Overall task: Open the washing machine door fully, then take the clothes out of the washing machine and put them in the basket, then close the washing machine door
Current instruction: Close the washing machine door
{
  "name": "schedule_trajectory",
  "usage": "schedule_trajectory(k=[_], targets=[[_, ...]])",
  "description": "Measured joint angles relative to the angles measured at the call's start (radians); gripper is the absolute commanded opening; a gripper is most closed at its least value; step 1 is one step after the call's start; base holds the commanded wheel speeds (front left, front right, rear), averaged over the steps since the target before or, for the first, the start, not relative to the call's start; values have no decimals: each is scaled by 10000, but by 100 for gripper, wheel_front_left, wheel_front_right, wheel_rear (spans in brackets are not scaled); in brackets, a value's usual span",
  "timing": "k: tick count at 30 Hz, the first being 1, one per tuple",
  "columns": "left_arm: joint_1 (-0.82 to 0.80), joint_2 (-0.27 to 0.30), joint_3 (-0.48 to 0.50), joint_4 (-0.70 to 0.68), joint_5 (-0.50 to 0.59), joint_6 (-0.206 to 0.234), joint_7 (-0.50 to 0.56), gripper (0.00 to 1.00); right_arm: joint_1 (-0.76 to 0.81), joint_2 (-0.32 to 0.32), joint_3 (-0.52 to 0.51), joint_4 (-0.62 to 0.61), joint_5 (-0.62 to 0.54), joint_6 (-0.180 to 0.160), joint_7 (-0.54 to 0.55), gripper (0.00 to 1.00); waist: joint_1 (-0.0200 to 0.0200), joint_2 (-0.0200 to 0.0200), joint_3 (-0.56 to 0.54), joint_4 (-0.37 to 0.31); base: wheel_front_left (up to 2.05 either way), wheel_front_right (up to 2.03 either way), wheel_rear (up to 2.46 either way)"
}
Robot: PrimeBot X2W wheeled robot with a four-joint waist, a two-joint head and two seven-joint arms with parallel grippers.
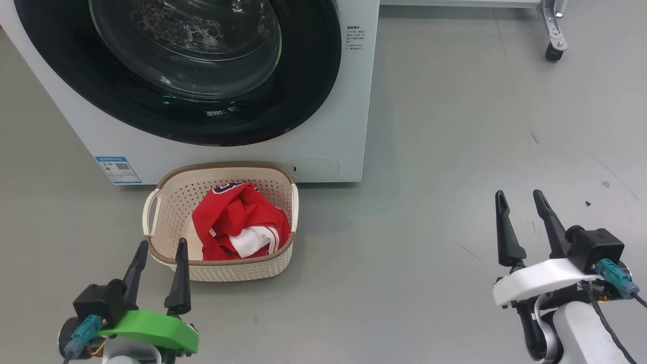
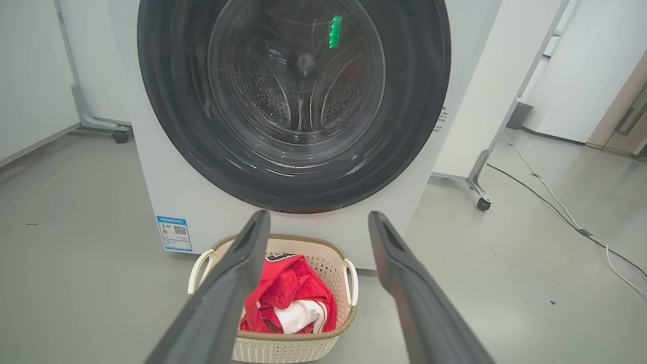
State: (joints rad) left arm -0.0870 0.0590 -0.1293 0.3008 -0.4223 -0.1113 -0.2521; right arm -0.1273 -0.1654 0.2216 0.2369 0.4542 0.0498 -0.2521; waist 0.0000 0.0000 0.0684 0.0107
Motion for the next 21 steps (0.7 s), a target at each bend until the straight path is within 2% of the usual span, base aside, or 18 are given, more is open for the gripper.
schedule_trajectory(k=[21], targets=[[8,-75,245,134,-244,-8,0,100,341,-8,-54,-186,-508,-173,0,100,0,0,73,-3,0,0,0]])
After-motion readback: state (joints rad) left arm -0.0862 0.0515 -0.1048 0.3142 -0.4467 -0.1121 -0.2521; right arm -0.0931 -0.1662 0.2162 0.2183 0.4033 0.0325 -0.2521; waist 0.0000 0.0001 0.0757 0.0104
